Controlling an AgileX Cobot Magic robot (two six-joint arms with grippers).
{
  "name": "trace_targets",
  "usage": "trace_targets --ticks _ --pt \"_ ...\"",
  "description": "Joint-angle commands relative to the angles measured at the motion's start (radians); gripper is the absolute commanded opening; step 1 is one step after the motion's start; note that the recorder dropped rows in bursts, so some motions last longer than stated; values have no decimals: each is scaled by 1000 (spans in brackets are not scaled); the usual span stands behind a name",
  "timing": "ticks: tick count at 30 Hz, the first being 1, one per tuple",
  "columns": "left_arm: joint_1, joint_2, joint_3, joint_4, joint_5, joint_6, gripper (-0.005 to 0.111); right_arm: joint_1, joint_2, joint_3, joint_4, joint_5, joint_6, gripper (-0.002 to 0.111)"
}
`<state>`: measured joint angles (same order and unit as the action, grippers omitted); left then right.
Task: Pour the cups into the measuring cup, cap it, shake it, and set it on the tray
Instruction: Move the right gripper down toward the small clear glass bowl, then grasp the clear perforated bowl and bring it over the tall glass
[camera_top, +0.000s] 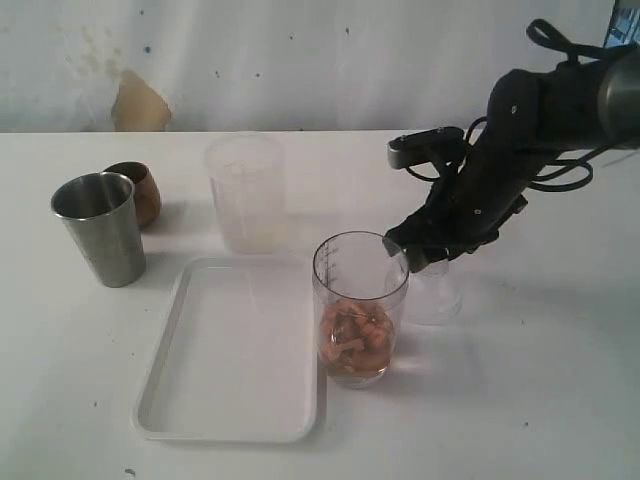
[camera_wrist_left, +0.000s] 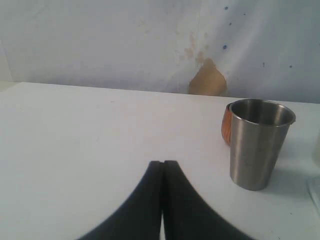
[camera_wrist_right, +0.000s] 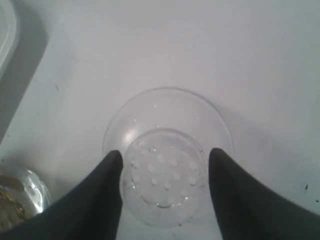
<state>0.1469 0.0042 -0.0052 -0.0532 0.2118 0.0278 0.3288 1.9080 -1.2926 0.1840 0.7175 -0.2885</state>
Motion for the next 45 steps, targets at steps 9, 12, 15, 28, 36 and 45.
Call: trace_targets --ticks 9,12,15,28,36,45 --pt "1 -4 5 2 -10 -2 0 -1 -185 -19 -121 120 7 0" --pt "1 -4 5 2 -10 -2 0 -1 -232 -56 -133 216 38 0" --pt "1 -4 5 2 -10 -2 0 -1 -271 -110 -133 330 66 0" --pt "1 -4 5 2 -10 -2 0 -1 -394 -222 -63 504 118 0" --pt "1 -4 5 2 -10 -2 0 52 -421 -222 79 504 129 0" --pt "1 -4 5 2 -10 -2 0 211 -418 -222 30 504 184 0"
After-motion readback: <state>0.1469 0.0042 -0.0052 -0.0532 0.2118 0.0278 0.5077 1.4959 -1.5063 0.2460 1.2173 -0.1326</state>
